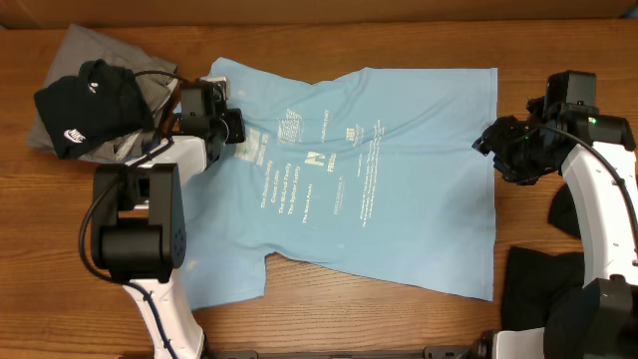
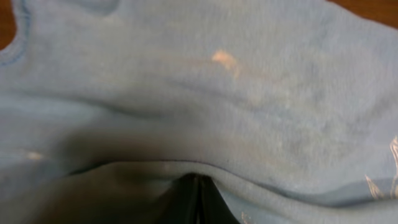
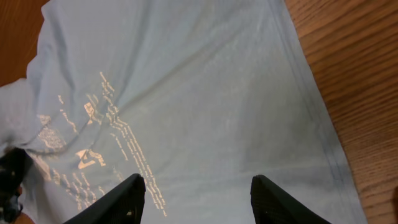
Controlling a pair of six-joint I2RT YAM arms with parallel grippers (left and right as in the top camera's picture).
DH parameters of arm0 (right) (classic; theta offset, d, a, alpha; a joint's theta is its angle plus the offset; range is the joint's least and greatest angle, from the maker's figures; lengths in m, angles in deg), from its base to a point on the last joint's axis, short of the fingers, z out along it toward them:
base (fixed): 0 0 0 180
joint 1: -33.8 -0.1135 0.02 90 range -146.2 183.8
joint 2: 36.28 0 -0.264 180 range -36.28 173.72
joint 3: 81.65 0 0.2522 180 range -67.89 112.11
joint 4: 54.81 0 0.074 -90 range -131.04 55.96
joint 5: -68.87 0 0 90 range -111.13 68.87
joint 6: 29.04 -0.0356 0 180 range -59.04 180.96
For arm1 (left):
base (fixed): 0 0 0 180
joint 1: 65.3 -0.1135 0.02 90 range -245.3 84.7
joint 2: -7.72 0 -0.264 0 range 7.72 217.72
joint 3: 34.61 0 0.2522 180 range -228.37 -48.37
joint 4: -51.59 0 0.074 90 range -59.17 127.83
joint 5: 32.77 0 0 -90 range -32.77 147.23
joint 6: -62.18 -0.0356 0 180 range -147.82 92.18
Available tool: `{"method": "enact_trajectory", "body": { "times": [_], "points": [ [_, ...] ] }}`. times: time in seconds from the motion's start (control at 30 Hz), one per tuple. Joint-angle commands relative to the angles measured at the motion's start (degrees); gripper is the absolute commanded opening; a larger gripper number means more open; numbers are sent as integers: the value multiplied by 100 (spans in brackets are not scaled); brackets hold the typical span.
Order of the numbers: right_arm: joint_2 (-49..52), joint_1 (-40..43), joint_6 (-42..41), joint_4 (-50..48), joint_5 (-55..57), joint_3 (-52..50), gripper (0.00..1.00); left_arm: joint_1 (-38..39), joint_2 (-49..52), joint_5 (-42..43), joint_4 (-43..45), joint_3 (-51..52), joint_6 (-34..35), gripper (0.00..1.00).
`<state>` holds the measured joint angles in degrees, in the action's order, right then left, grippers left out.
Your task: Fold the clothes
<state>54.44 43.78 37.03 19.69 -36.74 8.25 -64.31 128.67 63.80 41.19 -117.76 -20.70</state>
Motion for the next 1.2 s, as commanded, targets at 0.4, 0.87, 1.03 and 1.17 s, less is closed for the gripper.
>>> {"method": "enact_trajectory", "body": {
  "times": [0.4, 0.87, 1.03, 1.17],
  "points": [
    [-17, -236, -4, 157, 103, -7, 61, -138, 186, 1250, -1484, -1976, 125, 36],
    [-17, -236, -334, 1462, 555, -675, 66, -1005, -3121, 109, -6166, -1993, 358, 52],
    [-15, -236, -767, 763, 551, -1954, 62, -1495, -3204, 92, -7444, -1967, 531, 48],
    [-15, -160, -1102, 361, 549, -2824, 63, -1777, -3204, 61, -7993, -1917, 487, 53]
  ]
}}
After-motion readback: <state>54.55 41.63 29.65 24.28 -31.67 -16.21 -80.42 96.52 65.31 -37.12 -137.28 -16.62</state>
